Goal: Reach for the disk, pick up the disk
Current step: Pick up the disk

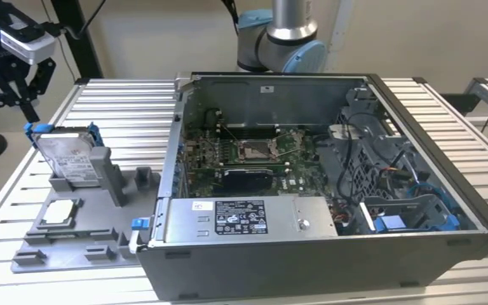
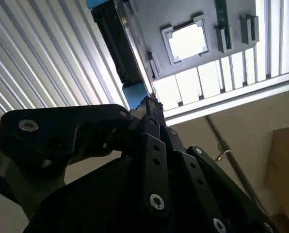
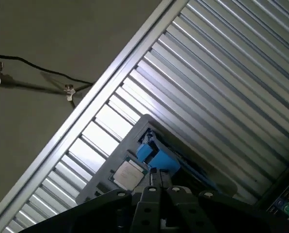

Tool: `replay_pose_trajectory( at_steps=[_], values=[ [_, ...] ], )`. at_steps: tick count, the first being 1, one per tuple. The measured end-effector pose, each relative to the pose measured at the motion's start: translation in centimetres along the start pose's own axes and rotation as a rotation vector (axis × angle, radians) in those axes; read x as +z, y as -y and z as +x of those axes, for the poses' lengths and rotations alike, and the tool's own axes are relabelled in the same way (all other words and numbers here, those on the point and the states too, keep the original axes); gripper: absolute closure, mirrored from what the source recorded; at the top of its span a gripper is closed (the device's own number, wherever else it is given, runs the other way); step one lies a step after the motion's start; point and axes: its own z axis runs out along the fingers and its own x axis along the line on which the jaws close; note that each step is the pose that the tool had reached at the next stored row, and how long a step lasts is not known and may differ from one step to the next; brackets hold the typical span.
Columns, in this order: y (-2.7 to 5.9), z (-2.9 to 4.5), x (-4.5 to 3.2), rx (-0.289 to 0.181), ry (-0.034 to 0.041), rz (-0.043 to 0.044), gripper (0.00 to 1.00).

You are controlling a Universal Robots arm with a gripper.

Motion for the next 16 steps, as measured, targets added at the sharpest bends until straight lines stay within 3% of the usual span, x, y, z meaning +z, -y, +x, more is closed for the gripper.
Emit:
replay_pose_trajectory(
  at_steps=[13,16],
  values=[
    [0.00,0.00,0.00,-0.117,-0.0048,0.0012,1.00],
    [0.00,0.00,0.00,-0.163,-0.0063,0.0018,1.00]
  ],
)
